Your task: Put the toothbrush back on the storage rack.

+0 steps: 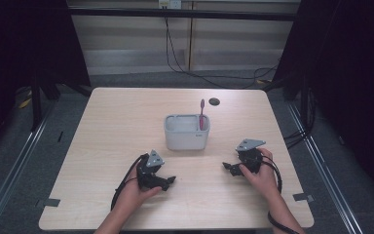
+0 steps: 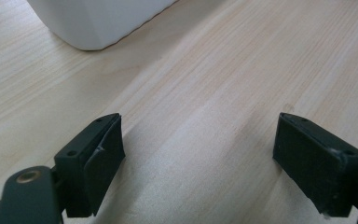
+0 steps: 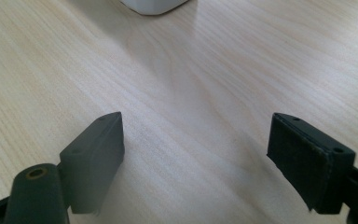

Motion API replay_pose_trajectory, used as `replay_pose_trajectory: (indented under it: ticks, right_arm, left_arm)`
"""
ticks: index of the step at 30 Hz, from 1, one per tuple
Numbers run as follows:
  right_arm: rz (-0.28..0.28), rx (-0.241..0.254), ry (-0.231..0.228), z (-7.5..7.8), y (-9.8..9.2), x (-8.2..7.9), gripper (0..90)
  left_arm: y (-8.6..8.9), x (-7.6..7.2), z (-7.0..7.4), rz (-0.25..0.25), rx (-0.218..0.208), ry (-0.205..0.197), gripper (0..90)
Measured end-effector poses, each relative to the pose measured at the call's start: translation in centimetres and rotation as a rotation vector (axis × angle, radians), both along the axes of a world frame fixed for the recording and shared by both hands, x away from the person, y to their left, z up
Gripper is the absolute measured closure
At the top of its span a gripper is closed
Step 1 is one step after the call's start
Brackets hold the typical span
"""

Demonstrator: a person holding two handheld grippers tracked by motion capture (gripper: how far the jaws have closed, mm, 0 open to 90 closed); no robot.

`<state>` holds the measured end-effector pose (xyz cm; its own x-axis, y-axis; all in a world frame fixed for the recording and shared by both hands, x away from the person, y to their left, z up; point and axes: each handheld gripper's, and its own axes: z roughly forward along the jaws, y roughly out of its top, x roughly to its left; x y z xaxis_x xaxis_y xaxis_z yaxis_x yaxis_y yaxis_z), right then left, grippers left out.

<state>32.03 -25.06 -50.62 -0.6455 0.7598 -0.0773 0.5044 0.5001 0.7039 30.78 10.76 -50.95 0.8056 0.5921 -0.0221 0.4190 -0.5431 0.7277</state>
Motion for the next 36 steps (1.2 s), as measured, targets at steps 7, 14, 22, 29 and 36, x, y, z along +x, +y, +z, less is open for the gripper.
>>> replay_pose_trajectory:
  ticks: [7, 14, 22, 29, 36]
  right_arm:
    - [0.0, 0.005, 0.0, -0.04, 0.16, -0.01, 18.5]
    - [-0.013, 0.035, 0.011, -0.26, 0.16, 0.02, 18.4]
    - [-0.033, 0.076, 0.029, -0.51, -0.13, 0.03, 18.3]
    - [-0.036, 0.093, 0.03, -0.67, -0.3, 0.07, 18.0]
    - [-0.042, 0.097, 0.036, -0.67, -0.3, 0.07, 17.8]
  left_arm:
    - [0.0, 0.0, 0.0, 0.001, -0.001, 0.0, 15.7]
    - [-0.01, -0.01, 0.0, 0.001, 0.0, 0.0, 15.7]
    - [-0.01, -0.01, 0.0, 0.001, -0.001, 0.0, 15.7]
    - [0.0, -0.01, 0.0, 0.001, 0.0, 0.0, 15.7]
    - [-0.01, -0.01, 0.0, 0.001, -0.001, 0.0, 15.7]
